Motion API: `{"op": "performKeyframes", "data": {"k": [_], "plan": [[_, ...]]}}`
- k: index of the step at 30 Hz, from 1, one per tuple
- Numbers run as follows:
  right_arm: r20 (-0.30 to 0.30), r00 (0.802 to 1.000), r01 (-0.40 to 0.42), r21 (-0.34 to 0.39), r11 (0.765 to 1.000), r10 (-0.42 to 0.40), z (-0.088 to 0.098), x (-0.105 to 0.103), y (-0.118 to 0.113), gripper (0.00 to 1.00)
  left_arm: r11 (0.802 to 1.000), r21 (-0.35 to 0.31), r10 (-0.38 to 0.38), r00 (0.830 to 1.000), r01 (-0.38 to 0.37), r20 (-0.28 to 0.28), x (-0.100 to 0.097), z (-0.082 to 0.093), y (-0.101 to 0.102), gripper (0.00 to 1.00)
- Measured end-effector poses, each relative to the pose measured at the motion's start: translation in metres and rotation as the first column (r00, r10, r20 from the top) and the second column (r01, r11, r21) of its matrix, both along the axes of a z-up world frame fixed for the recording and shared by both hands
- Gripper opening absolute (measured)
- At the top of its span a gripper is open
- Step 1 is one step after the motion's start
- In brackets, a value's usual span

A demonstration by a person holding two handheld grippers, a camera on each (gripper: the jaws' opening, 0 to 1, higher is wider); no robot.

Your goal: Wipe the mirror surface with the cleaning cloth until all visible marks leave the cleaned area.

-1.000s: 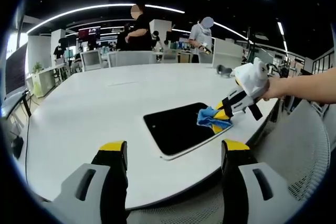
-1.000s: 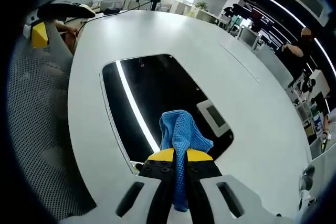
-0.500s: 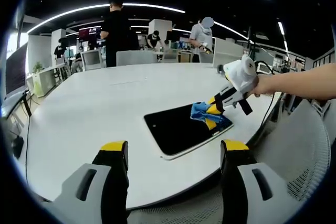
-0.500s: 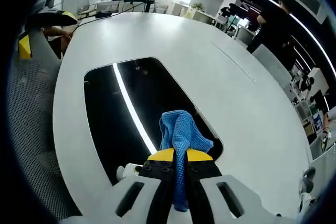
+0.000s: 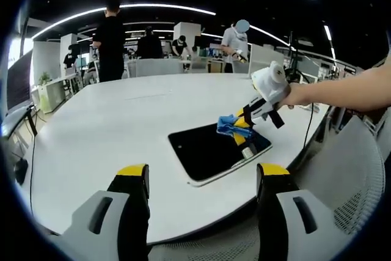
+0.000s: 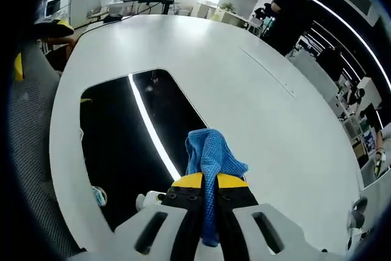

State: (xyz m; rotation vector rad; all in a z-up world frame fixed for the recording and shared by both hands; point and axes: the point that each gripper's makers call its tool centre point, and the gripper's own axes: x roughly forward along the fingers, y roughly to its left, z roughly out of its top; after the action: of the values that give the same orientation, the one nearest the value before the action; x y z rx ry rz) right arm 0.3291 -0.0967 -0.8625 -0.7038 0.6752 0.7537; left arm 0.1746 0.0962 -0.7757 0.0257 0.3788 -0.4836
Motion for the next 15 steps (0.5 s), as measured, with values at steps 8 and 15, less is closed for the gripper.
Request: {"op": "performKeyframes", "data": {"k": [8, 15], "plan": [[0.013, 1.000, 0.022, 0.000, 1.000, -0.022, 0.000, 0.016, -0.002, 0.00, 1.000, -0.005, 0.001, 1.000, -0.001, 0.005, 0.000, 0.001, 0.000, 0.70], [0.015, 0.999, 0.032, -0.003, 0.999, -0.032, 0.000, 0.027, -0.003, 0.00, 1.000, 0.000, 0.004, 1.000, -0.004, -0.002, 0.001, 0.000, 0.000, 0.69]]}}
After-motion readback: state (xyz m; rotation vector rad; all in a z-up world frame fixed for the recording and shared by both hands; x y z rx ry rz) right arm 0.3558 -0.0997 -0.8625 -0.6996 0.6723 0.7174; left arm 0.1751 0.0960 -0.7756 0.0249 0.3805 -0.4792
